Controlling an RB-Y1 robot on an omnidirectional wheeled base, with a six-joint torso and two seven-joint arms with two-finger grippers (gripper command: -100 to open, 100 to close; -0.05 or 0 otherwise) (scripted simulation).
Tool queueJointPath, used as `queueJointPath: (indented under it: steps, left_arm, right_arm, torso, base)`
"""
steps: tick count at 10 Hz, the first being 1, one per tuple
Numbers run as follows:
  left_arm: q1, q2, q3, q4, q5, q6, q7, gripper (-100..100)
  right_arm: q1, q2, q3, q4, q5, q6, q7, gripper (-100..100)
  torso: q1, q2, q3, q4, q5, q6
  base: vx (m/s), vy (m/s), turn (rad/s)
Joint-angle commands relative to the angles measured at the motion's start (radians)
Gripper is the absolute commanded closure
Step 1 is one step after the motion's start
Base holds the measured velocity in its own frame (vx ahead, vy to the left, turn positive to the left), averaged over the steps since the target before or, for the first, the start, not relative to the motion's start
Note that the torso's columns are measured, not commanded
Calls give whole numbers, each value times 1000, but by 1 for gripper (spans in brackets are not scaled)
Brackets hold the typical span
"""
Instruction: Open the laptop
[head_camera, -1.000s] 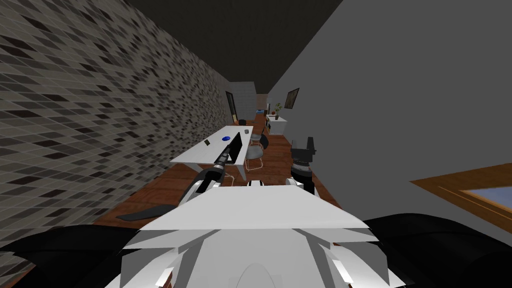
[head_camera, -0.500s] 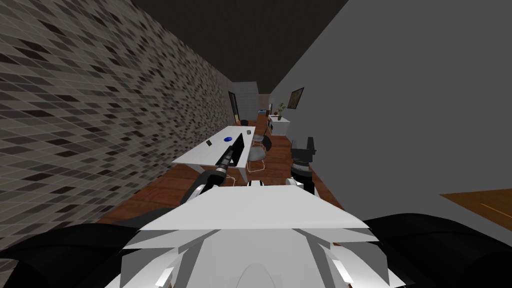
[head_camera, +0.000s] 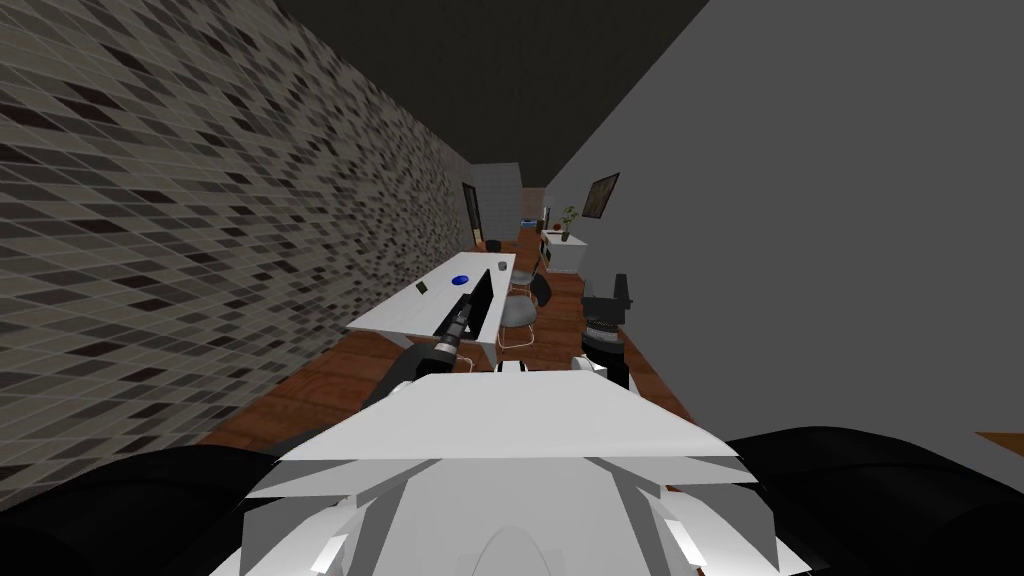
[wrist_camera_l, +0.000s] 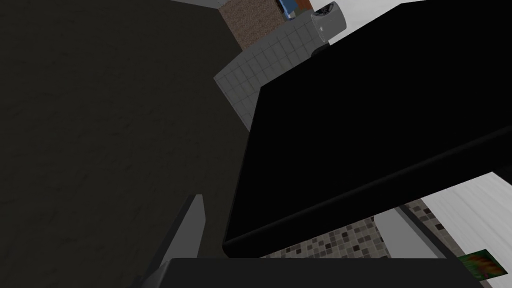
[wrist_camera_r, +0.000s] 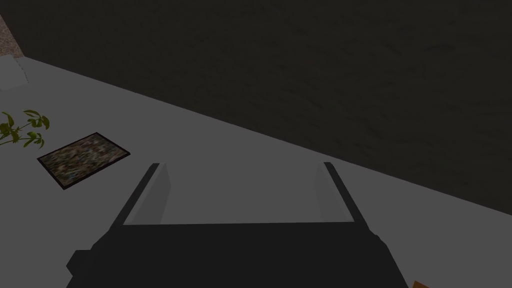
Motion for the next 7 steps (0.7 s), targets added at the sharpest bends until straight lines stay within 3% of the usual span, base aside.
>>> queueJointPath:
  steps: [1,7]
  left_arm:
    - [-32,13,28,25,15,5,14,100]
    - [-154,65,139,121,74,28,71,100]
  right_arm:
    - [0,0,0,0,0,0,0,0]
    - [-1,0,0,0,0,0,0,0]
  torso:
    - [-1,3,2,1,0,0]
    - [2,0,1,-4,4,-1]
  base:
    - [-57,-20,-101]
    - [-110,-45,-68]
